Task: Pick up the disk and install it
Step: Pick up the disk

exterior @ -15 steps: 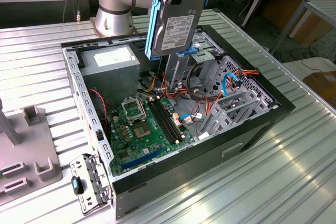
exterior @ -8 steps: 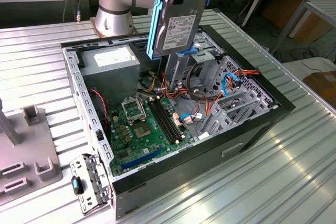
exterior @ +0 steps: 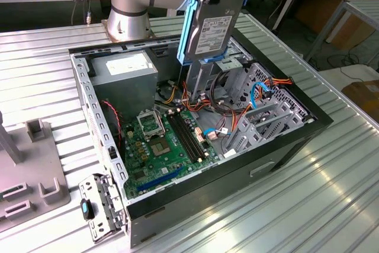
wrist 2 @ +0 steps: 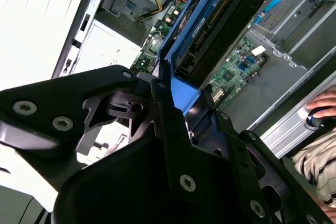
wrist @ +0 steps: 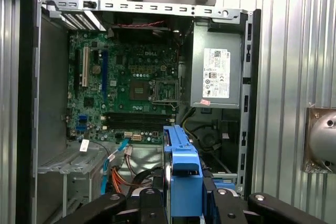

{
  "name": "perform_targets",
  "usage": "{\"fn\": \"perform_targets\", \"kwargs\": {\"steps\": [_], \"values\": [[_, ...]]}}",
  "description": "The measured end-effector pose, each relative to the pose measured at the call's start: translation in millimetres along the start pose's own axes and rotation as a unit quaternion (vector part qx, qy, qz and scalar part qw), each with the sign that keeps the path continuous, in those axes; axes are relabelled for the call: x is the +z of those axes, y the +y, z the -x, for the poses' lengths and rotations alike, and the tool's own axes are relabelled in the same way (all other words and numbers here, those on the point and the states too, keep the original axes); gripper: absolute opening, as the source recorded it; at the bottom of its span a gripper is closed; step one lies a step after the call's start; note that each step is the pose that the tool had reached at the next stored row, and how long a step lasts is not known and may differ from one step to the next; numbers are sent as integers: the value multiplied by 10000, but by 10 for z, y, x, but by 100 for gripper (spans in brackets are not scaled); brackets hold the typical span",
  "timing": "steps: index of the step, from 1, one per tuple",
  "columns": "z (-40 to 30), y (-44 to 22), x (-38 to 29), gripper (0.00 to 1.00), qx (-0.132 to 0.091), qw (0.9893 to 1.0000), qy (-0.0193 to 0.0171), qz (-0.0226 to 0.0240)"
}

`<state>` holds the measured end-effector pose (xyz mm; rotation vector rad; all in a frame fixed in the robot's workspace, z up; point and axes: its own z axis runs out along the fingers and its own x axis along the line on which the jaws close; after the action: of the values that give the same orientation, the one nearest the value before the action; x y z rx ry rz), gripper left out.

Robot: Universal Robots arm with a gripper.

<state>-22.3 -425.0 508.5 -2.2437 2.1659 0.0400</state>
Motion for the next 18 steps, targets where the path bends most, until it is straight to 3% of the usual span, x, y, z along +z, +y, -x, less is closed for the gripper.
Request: {"fn": "perform_targets", "kwargs": {"steps": [3, 7, 18], "values": [[-5, -129, 0, 36, 0, 10000, 0, 0], [-9, -254, 0, 36, 0, 10000, 0, 0], [-10, -290, 0, 36, 0, 10000, 0, 0]]}}
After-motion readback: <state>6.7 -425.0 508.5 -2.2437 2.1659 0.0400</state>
